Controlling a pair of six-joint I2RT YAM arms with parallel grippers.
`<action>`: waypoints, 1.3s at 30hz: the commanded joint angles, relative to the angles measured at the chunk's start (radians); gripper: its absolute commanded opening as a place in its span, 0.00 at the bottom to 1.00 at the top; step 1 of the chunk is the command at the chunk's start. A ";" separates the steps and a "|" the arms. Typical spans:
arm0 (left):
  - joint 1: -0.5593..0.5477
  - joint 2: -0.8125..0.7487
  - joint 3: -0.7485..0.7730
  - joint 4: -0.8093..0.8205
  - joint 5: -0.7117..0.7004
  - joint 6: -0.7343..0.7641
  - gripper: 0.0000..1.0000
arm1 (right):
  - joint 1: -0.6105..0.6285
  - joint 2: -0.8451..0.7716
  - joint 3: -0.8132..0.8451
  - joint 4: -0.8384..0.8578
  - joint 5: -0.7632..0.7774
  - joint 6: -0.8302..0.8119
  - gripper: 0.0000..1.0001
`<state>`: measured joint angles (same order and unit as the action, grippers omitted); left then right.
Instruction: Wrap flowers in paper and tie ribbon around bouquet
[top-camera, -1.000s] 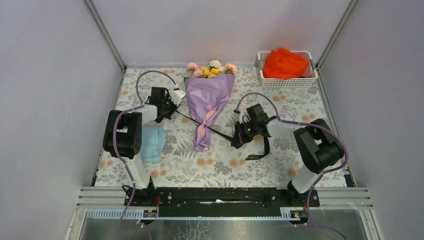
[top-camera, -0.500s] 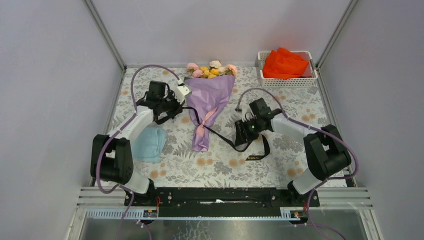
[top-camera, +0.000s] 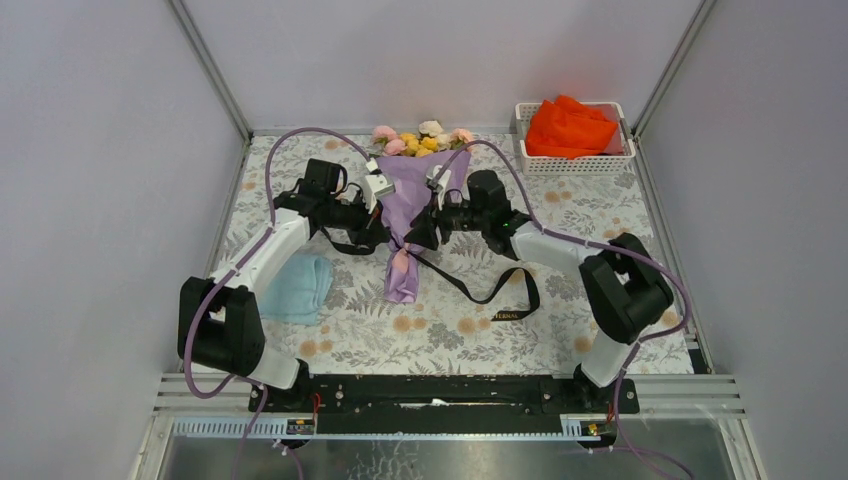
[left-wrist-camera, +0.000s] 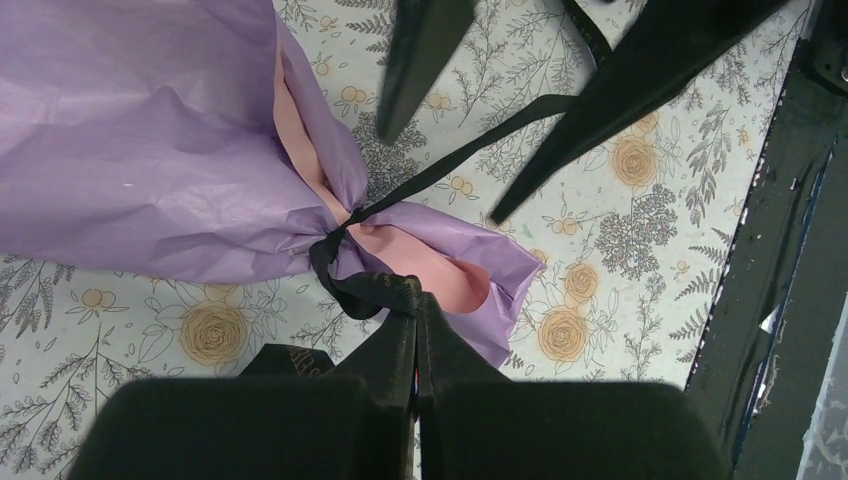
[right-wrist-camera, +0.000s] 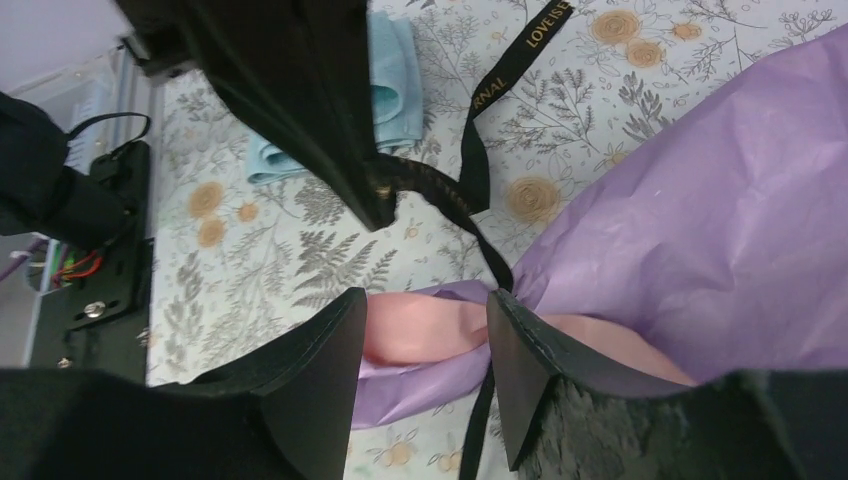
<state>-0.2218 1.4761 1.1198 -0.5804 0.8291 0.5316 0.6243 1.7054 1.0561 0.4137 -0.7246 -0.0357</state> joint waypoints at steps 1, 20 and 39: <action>-0.001 -0.002 0.006 0.019 0.038 -0.015 0.00 | 0.010 0.079 0.054 0.250 -0.067 -0.012 0.55; -0.001 0.007 -0.004 0.024 0.109 -0.003 0.00 | 0.070 0.289 0.113 0.412 0.051 0.027 0.18; -0.011 0.114 -0.101 0.287 -0.189 -0.070 0.64 | 0.005 0.202 -0.037 0.563 0.085 0.280 0.00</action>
<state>-0.2287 1.6135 1.0687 -0.4549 0.7395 0.5247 0.6338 1.9633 1.0210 0.8532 -0.6598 0.1623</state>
